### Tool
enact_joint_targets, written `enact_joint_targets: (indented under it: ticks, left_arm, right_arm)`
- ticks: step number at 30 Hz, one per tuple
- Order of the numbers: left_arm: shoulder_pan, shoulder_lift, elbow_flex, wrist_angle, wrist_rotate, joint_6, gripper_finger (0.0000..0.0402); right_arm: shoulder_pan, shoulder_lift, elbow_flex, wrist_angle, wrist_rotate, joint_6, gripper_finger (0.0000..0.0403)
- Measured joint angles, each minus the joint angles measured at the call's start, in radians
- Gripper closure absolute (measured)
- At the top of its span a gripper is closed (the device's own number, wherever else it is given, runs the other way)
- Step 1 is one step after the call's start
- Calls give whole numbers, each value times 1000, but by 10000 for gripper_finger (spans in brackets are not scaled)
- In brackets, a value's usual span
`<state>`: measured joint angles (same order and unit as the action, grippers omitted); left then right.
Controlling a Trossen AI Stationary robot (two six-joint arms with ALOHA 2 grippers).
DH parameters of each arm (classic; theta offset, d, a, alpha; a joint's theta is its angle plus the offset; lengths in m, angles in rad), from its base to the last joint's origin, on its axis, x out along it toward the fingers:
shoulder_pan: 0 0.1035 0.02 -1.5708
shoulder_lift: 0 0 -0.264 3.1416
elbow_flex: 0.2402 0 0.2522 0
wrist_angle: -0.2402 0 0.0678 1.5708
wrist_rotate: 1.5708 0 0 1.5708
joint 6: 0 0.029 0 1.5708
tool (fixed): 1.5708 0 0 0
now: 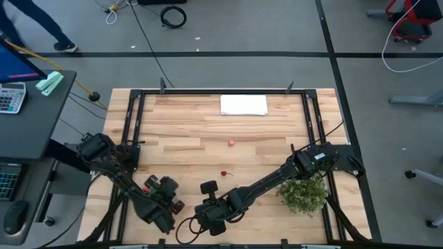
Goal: Pick and placing Produce into tupperware
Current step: Move the transparent plastic container to the center of the table, then put the peach into the transparent plastic container
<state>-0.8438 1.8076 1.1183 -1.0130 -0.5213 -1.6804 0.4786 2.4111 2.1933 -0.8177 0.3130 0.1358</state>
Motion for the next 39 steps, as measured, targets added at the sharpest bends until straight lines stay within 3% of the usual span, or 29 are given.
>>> enact_joint_targets:
  ticks: [3, 10, 16, 23, 27, 31, 39]
  left_arm:
    - [22, 0, 0, 75, -8, 85, 400]
    - [113, -1, 0, 71, -41, 210, 400]
    - [232, -1, 0, 87, -41, 421, 400]
    - [387, -3, -1, 222, -43, 761, 399]
    - [440, -19, 0, 184, -47, 809, 397]
    - [462, -63, 0, 119, -114, 821, 398]
    - [469, -283, 0, 45, -156, 853, 392]
  right_arm:
    - [0, 0, 0, 0, 0, 0, 395]
    - [0, 0, 0, 0, 0, -1, 396]
    - [0, 0, 0, 0, 0, -1, 394]
    - [-1, 1, -2, -31, 19, 23, 395]
    - [-4, -4, -2, -110, 23, 79, 396]
    - [14, -26, -3, -237, 128, 145, 396]
    - [18, -85, -2, -480, 304, 303, 397]
